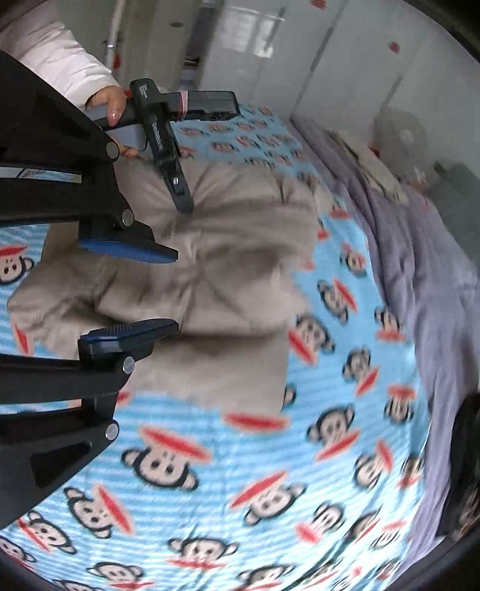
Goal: Fold large clothes
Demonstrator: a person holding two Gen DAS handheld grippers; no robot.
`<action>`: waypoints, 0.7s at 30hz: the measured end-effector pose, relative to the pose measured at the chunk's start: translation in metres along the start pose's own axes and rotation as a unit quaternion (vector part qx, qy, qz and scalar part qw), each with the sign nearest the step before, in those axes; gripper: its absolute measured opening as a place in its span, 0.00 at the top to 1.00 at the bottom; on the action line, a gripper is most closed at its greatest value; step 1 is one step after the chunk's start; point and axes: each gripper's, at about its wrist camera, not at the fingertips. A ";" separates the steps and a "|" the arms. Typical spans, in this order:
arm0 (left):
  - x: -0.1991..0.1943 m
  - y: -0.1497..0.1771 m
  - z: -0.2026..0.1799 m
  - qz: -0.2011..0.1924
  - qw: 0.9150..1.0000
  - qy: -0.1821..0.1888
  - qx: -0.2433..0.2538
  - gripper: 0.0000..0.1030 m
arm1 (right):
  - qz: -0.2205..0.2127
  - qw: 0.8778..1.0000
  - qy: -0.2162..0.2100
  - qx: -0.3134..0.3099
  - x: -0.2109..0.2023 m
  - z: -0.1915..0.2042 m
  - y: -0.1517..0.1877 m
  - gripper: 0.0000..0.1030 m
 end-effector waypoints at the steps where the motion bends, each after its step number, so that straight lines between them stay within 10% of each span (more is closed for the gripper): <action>1: -0.008 0.000 0.001 -0.011 1.000 -0.009 0.001 0.00 | 0.002 1.000 0.003 -0.005 0.005 0.004 -0.005 0.66; 4: -0.034 0.004 0.003 -0.046 0.999 -0.022 0.009 0.00 | -0.003 1.000 0.016 0.012 0.015 0.003 -0.015 0.25; 9: -0.089 0.018 0.034 -0.098 0.991 0.015 0.090 0.00 | -0.024 0.996 -0.053 0.068 0.037 -0.022 -0.042 0.24; 12: -0.093 0.029 0.008 -0.101 0.978 0.081 0.161 0.02 | 0.003 0.991 -0.084 0.107 0.058 -0.038 -0.056 0.46; 14: -0.097 0.045 -0.022 -0.090 0.970 0.111 0.198 0.03 | 0.025 0.991 -0.079 0.105 0.071 -0.041 -0.065 0.89; 21: -0.060 0.080 -0.089 -0.057 0.950 0.119 0.284 0.03 | 0.077 0.995 0.033 0.062 0.100 -0.054 -0.061 0.93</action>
Point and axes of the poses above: each gripper's, at about its wrist camera, not at the fingertips, and x roughly the way its jaws point, z to its left, y to its underside, and after that the axes turned 15 degrees about -y, right-handed
